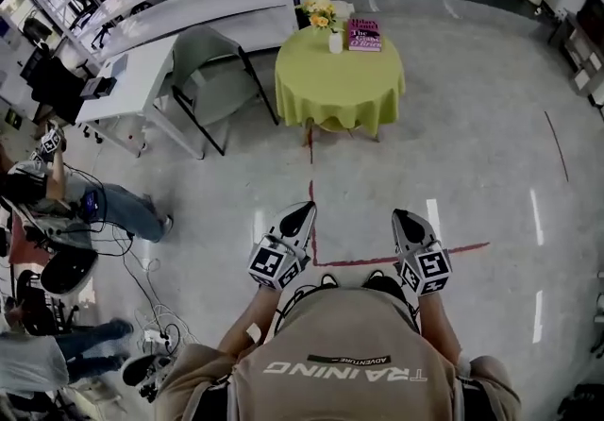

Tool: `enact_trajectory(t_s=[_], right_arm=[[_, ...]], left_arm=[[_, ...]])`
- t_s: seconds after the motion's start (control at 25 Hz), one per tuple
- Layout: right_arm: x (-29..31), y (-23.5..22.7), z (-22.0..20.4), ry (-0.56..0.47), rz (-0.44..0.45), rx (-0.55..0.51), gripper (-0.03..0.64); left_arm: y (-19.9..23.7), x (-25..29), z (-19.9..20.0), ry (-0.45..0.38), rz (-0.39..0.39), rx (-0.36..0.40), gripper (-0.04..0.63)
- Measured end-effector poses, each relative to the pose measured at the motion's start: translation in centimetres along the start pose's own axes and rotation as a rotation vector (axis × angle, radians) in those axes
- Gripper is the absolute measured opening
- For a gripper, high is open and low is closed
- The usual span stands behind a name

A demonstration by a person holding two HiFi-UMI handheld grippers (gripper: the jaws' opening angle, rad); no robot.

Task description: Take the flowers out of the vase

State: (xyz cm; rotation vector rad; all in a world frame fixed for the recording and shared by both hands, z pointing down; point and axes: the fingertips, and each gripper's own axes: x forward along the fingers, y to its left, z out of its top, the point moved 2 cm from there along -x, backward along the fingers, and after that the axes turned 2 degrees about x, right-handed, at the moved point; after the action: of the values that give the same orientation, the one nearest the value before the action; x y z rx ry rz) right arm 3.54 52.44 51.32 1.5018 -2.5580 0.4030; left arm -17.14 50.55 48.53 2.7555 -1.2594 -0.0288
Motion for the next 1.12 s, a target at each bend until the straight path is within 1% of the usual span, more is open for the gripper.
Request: enact_trajectory(t_s=[0.08,0.24,0.36,0.48,0.6,0.76,0.84,0.92,1.12], right_arm=[[0.3,0.5,-0.6,0.016,-0.006,-0.003,0.002],[1.4,0.0,-1.7,0.075,0.008,-0.006,0.002],[3.6,-0.3,-2.0,0.099,0.021,0.004,0.002],[6.0,-0.9,-1.6,0.101,0.048,0.014,0.002],[8.3,-3.5,-1.0,0.078,0.07,0.013,0.002],[11.1,-8.8,-0.8,0.068,0.085,0.029,0.002],[12.8,-11.7,-0.5,0.07,0.101,0.018,0.002],[14.5,-14.2,0.0,0.068,0.119,0.009,0.002],[19.0,-18.0,2.8,0.059,0.179,-0.008,0.002]], left_arm=[[0.5,-0.2,-0.7,0.008,-0.009,-0.014,0.009],[1.1,0.0,-2.3,0.025,0.004,-0.068,0.009],[2.2,0.7,-3.3,0.043,0.003,-0.091,0.009],[3.1,2.5,-4.0,0.07,-0.002,-0.108,0.009],[3.3,6.3,-4.2,0.086,-0.01,-0.085,0.009],[4.6,12.2,-3.5,0.085,-0.01,-0.055,0.009],[6.0,14.8,-2.8,0.073,0.013,-0.048,0.009],[7.7,16.6,-2.2,0.067,0.057,-0.071,0.009],[11.2,19.5,-1.4,0.08,0.176,-0.095,0.009]])
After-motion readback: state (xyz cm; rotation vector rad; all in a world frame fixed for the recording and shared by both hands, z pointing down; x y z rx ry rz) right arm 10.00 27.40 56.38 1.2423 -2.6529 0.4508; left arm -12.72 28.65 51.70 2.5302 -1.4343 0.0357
